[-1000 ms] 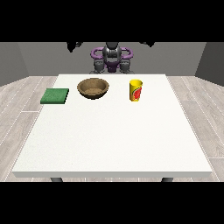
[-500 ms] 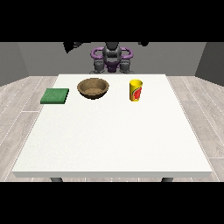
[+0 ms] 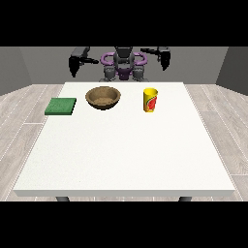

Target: Pick the cup and pour the ball into the bowl, then pick the bowl and place it on the pad

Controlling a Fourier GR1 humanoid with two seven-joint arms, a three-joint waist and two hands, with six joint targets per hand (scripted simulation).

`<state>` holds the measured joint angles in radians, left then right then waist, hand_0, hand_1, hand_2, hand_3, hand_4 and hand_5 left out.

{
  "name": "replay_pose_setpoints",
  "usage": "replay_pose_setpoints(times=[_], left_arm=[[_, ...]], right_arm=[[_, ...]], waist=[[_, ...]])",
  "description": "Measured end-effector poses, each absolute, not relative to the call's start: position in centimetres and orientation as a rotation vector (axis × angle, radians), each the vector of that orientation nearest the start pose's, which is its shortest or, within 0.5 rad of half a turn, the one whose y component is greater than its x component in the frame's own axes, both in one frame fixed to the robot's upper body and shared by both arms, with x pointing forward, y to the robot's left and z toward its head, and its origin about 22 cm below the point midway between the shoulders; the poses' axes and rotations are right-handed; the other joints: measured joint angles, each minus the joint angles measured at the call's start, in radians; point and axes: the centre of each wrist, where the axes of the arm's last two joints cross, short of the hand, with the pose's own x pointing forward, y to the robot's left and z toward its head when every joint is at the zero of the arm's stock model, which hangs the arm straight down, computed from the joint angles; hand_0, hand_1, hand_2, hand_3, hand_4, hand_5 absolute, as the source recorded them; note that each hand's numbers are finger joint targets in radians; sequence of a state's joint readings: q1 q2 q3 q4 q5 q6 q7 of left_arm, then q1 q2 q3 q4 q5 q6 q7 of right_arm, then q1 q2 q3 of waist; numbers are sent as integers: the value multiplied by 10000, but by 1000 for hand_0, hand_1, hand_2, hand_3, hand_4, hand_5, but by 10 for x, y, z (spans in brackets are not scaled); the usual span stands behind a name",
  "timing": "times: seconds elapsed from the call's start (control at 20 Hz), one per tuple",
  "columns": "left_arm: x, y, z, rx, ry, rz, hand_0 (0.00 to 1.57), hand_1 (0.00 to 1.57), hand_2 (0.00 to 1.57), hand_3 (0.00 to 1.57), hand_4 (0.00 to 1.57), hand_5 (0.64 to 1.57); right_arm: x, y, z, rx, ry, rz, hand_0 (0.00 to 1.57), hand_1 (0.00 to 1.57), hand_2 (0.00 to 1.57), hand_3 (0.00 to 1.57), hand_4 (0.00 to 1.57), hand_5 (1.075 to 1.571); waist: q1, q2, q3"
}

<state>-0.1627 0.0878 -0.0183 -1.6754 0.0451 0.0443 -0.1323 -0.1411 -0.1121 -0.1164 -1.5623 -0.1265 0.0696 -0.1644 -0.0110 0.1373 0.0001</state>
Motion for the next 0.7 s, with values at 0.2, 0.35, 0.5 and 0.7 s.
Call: replay_pose_setpoints(times=[0.2,0.35,0.5,0.7], left_arm=[[294,238,62,428,-19838,-771,0,0,0,0,0,1258],[306,246,49,728,-19827,-780,0,0,0,0,0,1245],[315,249,35,795,-19726,-845,0,0,0,0,0,1244],[327,243,19,1139,-19716,-717,0,0,0,0,0,1233]], right_arm=[[287,-277,42,258,-19121,259,0,0,0,0,0,1560],[294,-285,46,243,-19182,363,0,0,0,0,0,1561],[298,-294,36,162,-18995,285,0,0,0,0,0,1562],[305,-301,32,301,-19014,294,0,0,0,0,0,1563]], waist=[[-219,599,-2],[-355,679,-1],[-358,592,-2],[-504,586,-1]])
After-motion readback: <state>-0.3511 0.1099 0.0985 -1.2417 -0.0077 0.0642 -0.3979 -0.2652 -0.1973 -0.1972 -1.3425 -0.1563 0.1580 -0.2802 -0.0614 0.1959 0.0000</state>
